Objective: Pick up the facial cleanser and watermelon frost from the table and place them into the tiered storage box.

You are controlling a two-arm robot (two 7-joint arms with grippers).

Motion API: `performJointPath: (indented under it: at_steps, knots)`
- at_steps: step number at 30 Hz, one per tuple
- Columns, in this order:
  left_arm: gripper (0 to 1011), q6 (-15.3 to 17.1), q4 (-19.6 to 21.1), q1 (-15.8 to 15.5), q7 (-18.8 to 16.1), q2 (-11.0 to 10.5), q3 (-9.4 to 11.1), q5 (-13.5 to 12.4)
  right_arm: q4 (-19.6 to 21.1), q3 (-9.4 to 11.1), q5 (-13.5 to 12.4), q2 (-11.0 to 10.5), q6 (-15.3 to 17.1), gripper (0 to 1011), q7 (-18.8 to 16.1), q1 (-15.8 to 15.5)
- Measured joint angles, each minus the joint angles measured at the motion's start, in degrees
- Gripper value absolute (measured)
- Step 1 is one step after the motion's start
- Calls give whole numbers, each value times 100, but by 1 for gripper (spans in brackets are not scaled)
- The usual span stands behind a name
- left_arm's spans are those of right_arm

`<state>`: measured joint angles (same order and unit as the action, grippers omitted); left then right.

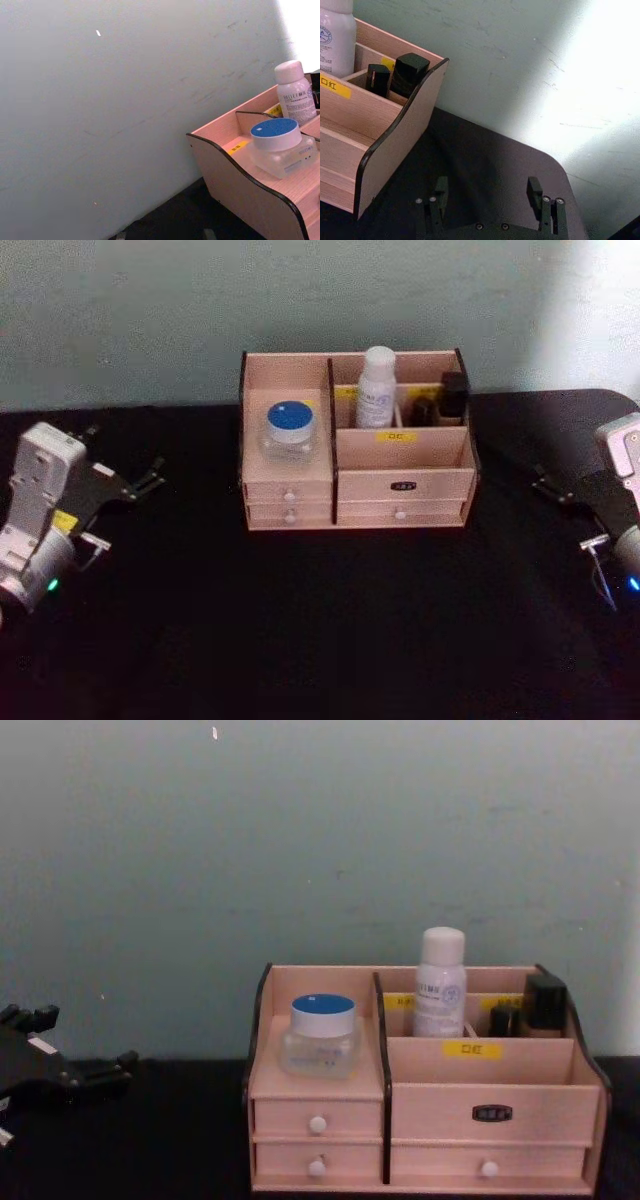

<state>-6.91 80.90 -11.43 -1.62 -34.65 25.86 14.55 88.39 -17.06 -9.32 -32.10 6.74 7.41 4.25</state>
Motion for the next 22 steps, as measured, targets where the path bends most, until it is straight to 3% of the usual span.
performJointPath:
  at_steps: [22]
  knots:
    - [1001,0,0,0,0,0,0,0,14,6,-10,-8,4,1002,4,-7]
